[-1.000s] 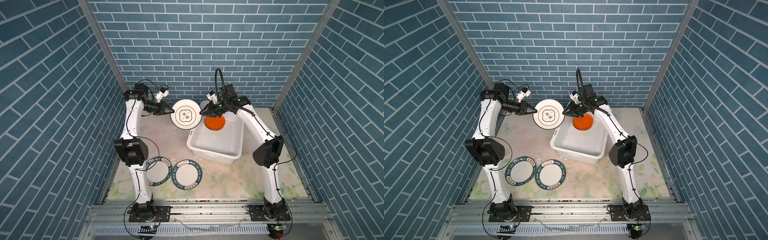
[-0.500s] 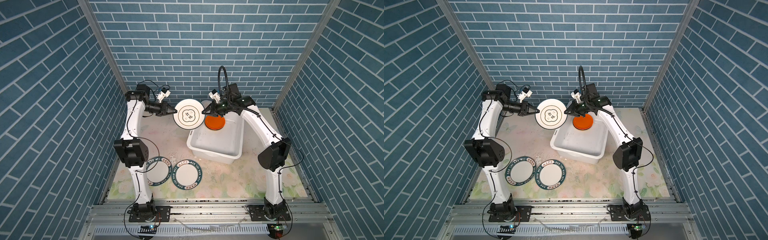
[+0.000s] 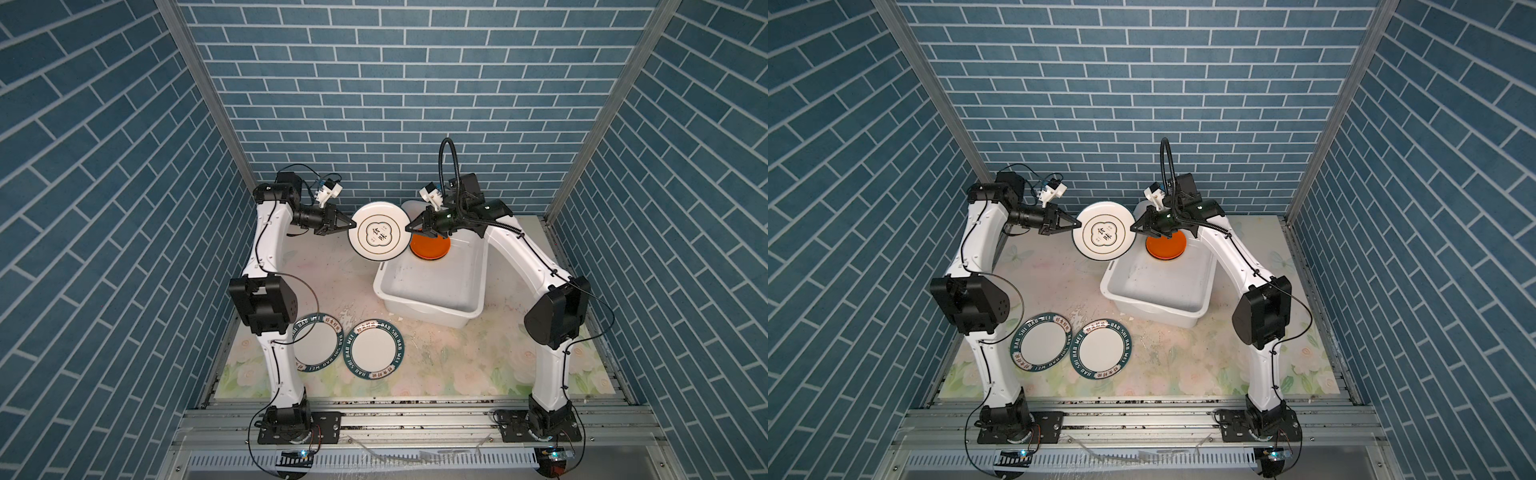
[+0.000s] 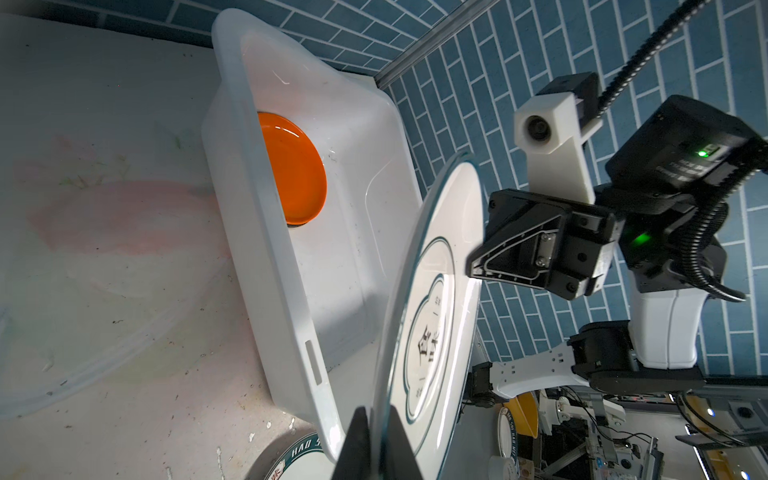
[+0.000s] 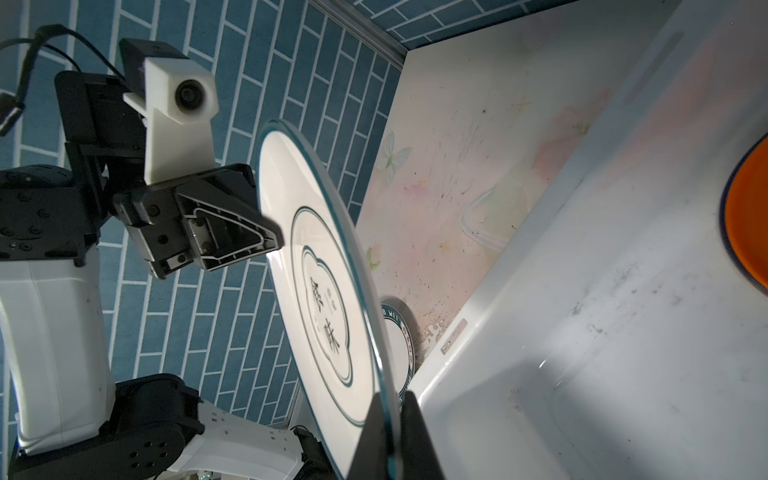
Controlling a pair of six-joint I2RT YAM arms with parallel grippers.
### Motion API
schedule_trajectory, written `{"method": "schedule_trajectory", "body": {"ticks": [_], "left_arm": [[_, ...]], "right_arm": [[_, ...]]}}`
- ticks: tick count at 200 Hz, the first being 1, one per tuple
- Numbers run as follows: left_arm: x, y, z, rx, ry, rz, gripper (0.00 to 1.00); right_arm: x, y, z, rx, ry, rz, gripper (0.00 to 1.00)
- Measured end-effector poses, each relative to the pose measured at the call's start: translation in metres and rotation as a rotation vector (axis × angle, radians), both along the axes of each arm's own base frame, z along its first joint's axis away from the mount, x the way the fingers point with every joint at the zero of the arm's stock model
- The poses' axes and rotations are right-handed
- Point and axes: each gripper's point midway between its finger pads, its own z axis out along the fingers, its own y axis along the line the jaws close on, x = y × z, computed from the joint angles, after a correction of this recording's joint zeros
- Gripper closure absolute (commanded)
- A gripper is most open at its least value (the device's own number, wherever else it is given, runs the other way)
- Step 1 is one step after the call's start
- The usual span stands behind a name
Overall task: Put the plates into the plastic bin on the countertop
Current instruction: 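Grasp the plate's rim with the right gripper beside the left gripper, then lower the plate into the bin with the right gripper while the left withdraws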
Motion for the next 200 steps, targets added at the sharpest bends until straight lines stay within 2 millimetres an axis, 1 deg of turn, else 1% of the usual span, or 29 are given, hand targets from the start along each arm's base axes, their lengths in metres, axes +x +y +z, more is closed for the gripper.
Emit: {"method": "schedule_trajectory", "body": {"ticks": [16,28,38,55,69,86,112,126,144,162,178,200], "left_arm": [[-0.002,-0.003,0.003,-0.010,0.000,-0.006,0.56],[-0.003,-0.004,0.005,-0.009,-0.007,-0.007,0.45],[-0.004,-0.005,0.006,-0.006,-0.008,-0.006,0.39],[-0.006,-0.004,0.008,0.015,-0.018,0.004,0.33],[-0.006,-0.002,0.008,0.040,-0.029,0.013,0.31],[-0.005,0.002,0.006,0.080,-0.038,0.028,0.31],[-0.003,0.014,0.000,0.155,-0.056,0.054,0.30],[-0.002,0.022,0.001,0.204,-0.081,0.067,0.30],[0.000,0.032,0.012,0.271,-0.156,0.073,0.28],[-0.001,0.039,0.030,0.332,-0.261,0.068,0.26],[-0.006,0.042,0.043,0.373,-0.336,0.060,0.25],[-0.013,0.044,0.056,0.406,-0.394,0.057,0.25]], "right_arm": [[0.003,-0.003,-0.004,0.011,0.013,-0.018,1.00],[0.004,-0.004,-0.007,0.021,0.025,-0.030,1.00],[0.006,-0.006,-0.008,0.029,0.024,-0.042,1.00],[0.014,-0.013,-0.009,0.041,0.029,-0.070,1.00],[0.021,-0.023,-0.008,0.045,0.025,-0.094,1.00],[0.028,-0.040,-0.008,0.044,0.025,-0.129,1.00],[0.033,-0.067,-0.008,0.030,0.028,-0.174,1.00],[0.034,-0.080,-0.011,0.010,0.029,-0.190,1.00],[0.034,-0.099,-0.020,-0.037,0.040,-0.204,1.00],[0.029,-0.110,-0.032,-0.092,0.054,-0.197,1.00],[0.021,-0.116,-0.042,-0.140,0.070,-0.179,1.00],[0.012,-0.120,-0.055,-0.186,0.090,-0.145,1.00]]}}
